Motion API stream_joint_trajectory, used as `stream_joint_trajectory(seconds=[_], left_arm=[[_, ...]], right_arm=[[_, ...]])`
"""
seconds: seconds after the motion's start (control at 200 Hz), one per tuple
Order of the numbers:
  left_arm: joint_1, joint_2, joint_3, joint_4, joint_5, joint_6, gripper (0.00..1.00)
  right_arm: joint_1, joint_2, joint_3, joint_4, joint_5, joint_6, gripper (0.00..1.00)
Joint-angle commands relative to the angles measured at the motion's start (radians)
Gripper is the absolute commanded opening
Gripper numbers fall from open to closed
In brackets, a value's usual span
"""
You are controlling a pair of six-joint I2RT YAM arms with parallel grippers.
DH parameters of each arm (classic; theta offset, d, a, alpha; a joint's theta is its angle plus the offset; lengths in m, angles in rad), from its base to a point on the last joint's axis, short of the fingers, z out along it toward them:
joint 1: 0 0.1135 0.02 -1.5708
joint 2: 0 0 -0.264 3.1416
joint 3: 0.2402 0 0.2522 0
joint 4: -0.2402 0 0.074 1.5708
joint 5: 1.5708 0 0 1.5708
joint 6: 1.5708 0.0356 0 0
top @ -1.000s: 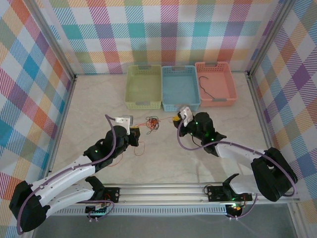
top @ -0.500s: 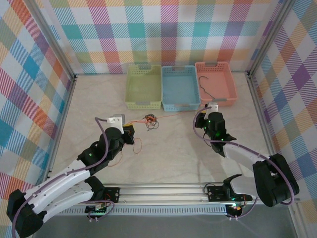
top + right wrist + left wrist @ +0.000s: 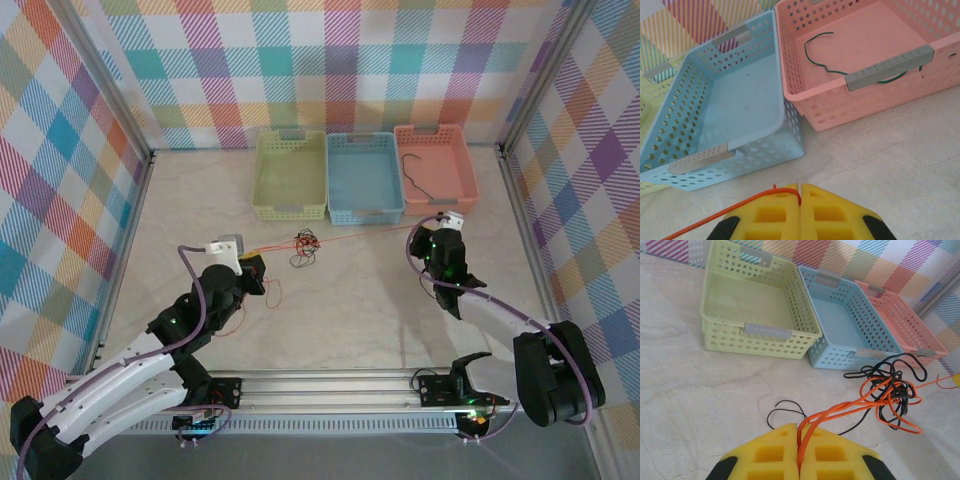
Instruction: Untangle the cables
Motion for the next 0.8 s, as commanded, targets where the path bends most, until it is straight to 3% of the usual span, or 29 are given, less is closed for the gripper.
stream_joint_trajectory(seconds=[0.0, 0.31, 0.535, 0.795], left_arm=[[0.016, -0.047, -0.004, -0.049, -0.161, -0.023, 0.00], [0.016, -0.100, -0.011, -0.064, -0.189, -0.029, 0.00], [0.017, -0.062, -0.031, 0.041, 0.006, 0.028, 0.00], [0.016, 0.068, 0.005, 0.073, 0.172, 0.033, 0.02]], right_arm=[[-0.093, 0.010, -0.010, -0.052, 0.149, 0.064, 0.00], [-0.130, -0.009, -0.014, -0.052, 0.109, 0.066, 0.00], [-0.120, 0.016, -0.009, 0.031, -0.099, 0.060, 0.00], [-0.109, 0.003, -0.005, 0.041, -0.134, 0.052, 0.00]])
